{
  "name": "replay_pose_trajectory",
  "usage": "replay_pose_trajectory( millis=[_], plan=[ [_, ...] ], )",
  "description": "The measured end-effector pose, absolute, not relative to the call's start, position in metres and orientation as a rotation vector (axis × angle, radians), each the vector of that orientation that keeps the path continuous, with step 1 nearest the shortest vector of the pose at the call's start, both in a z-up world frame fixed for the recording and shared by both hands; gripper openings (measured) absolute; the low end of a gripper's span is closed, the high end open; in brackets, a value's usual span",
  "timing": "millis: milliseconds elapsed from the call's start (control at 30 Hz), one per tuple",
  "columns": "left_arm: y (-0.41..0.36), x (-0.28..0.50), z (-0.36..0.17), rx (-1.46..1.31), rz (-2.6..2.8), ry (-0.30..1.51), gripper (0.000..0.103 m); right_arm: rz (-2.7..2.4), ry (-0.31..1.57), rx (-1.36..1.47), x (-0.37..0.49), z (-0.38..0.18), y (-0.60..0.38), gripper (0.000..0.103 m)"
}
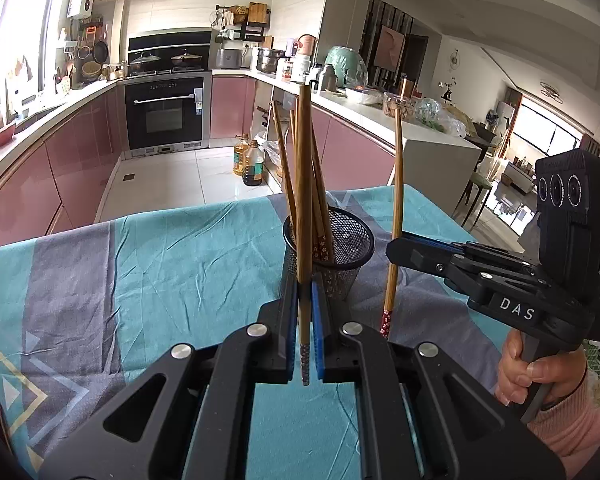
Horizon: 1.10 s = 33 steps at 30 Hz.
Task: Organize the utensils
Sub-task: 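Carry the upright chopstick over the mesh cup with the left tool while the right tool follows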
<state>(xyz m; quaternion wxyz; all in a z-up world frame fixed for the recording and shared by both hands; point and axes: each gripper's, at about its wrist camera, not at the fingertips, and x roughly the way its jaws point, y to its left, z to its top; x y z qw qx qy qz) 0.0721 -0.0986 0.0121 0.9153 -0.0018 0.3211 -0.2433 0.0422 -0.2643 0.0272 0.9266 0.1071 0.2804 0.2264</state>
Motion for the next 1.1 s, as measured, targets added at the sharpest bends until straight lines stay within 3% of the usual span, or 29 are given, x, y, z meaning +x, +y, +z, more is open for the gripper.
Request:
replay_pose_trajectory(
  millis=[1100],
  plan=[
    [-0.106, 0.072, 0.042, 0.022, -0.516, 0.589, 0.007, 0.459, 0.507, 0.201, 0.050, 0.053, -0.269, 0.006]
  ],
)
